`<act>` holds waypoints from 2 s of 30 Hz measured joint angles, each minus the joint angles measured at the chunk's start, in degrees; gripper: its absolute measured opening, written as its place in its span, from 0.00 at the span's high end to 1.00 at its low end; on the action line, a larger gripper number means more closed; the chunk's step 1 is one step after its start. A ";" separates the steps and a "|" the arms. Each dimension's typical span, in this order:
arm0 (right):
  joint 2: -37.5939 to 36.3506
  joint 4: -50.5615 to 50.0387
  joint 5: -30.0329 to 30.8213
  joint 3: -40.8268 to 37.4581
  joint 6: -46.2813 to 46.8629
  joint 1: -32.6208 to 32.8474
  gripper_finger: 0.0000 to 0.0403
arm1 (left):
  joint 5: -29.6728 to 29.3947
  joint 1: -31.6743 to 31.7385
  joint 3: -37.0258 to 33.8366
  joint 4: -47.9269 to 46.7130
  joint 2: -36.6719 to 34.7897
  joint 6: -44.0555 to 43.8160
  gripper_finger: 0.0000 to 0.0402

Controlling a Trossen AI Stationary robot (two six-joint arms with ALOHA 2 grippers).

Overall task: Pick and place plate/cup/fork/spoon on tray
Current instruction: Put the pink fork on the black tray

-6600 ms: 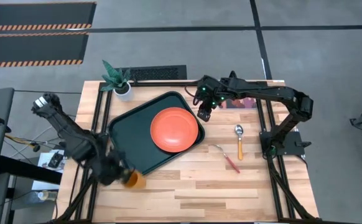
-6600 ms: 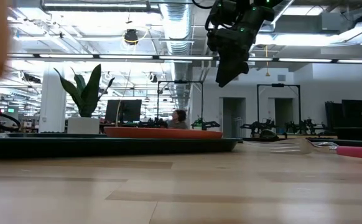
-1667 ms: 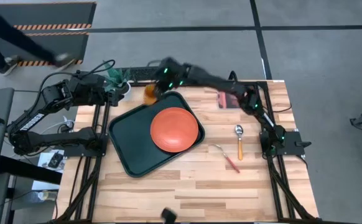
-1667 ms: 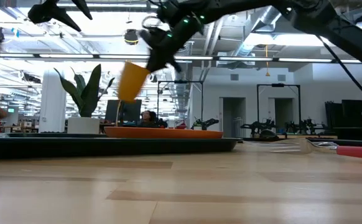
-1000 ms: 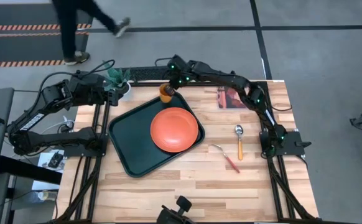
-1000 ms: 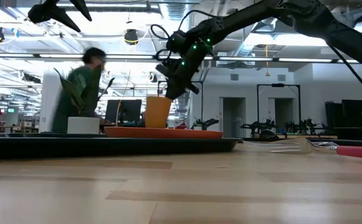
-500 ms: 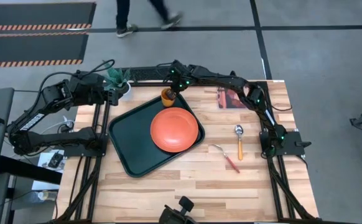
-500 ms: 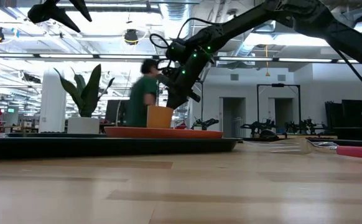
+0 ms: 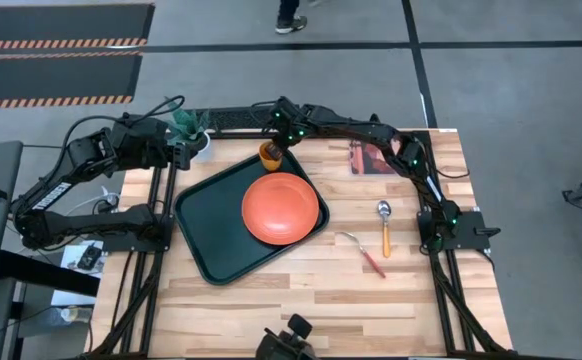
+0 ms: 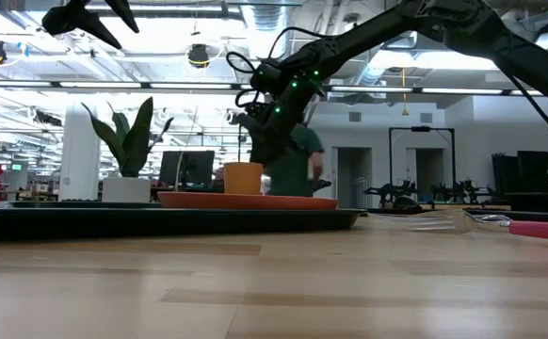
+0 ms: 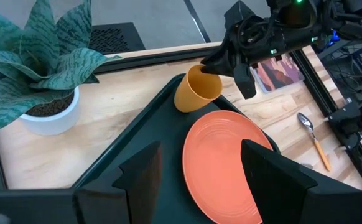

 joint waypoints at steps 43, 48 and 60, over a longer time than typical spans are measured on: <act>-51.95 -14.10 5.08 -68.28 40.43 32.85 0.48 | -1.49 0.00 -0.04 0.02 0.52 3.61 0.49; -49.06 -8.86 5.46 -69.09 40.41 33.62 0.48 | -1.49 0.00 -0.07 -0.02 1.30 3.58 0.49; -41.45 -5.07 5.42 -69.09 36.06 33.83 0.48 | -1.06 0.02 -0.09 -0.09 2.54 3.60 0.49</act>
